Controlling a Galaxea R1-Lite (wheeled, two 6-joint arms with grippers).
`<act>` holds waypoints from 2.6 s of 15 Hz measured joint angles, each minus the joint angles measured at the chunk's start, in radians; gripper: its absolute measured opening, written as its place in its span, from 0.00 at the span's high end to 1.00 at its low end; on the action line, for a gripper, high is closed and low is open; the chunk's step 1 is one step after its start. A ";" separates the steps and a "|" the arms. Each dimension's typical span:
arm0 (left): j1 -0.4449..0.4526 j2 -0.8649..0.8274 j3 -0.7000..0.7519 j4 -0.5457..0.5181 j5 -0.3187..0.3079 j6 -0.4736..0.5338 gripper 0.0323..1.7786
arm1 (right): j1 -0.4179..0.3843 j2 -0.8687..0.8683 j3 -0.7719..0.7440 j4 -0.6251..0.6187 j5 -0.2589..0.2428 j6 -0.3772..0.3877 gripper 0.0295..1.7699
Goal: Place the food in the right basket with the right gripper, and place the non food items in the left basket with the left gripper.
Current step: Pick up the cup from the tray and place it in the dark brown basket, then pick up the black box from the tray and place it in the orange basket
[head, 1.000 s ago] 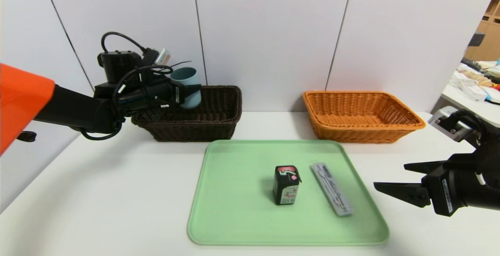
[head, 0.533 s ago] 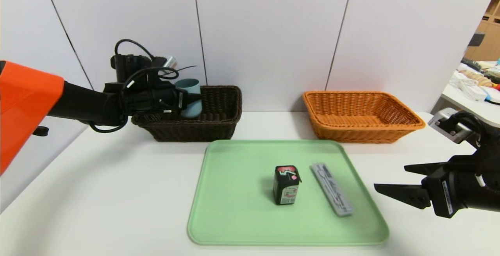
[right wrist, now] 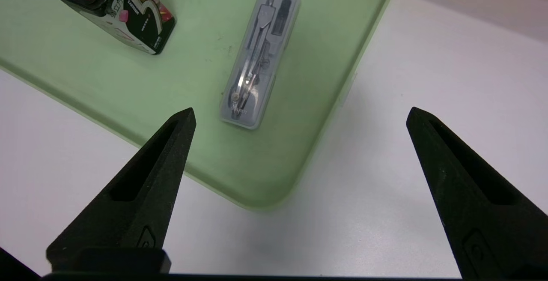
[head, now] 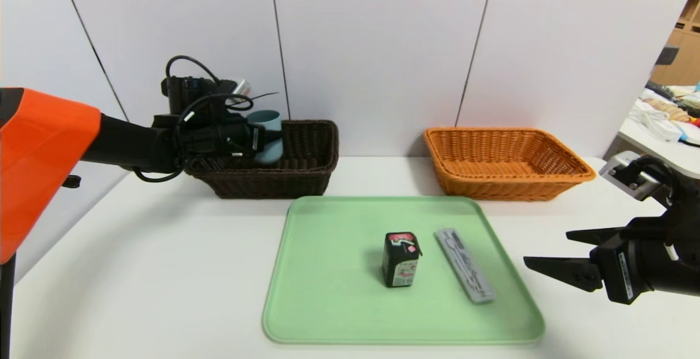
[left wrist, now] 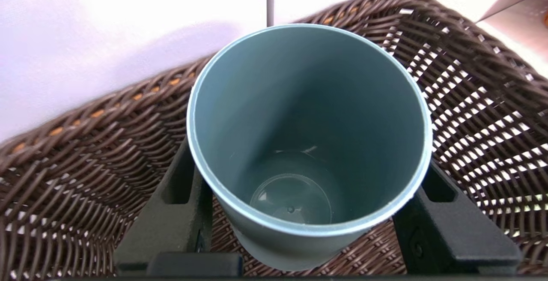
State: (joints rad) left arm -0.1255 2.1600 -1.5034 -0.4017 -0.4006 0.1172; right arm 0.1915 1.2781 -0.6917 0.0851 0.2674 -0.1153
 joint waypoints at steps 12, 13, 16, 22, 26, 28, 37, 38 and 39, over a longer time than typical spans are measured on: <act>-0.001 0.036 0.013 -0.032 -0.029 0.000 0.38 | -0.019 0.007 -0.001 -0.001 0.000 -0.004 0.04; -0.001 0.036 0.014 -0.032 -0.029 0.000 0.35 | -0.020 0.007 -0.001 -0.001 0.001 -0.003 0.04; -0.001 0.037 0.016 -0.033 -0.028 -0.002 0.25 | -0.022 0.007 -0.001 -0.001 0.001 -0.004 0.04; -0.001 0.019 0.047 -0.087 -0.027 -0.001 0.14 | -0.023 0.005 -0.003 -0.001 0.001 -0.003 0.04; -0.001 -0.072 0.086 -0.084 -0.026 0.003 0.10 | -0.025 -0.001 -0.003 -0.001 0.001 -0.002 0.04; -0.001 -0.132 0.124 -0.083 -0.025 0.004 0.09 | -0.025 -0.012 -0.002 -0.001 0.001 0.000 0.04; -0.019 -0.454 0.295 -0.010 -0.023 0.012 0.06 | -0.041 -0.077 0.023 0.000 -0.002 0.005 0.04; -0.033 -0.487 0.326 -0.005 -0.023 0.012 0.06 | -0.043 -0.080 0.026 0.000 -0.003 0.005 0.04; -0.046 -0.520 0.357 0.001 -0.022 0.011 0.06 | -0.044 -0.082 0.028 0.000 -0.003 0.005 0.04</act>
State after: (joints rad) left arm -0.1717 1.6404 -1.1464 -0.4011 -0.4223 0.1287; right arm 0.1470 1.1964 -0.6638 0.0851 0.2649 -0.1100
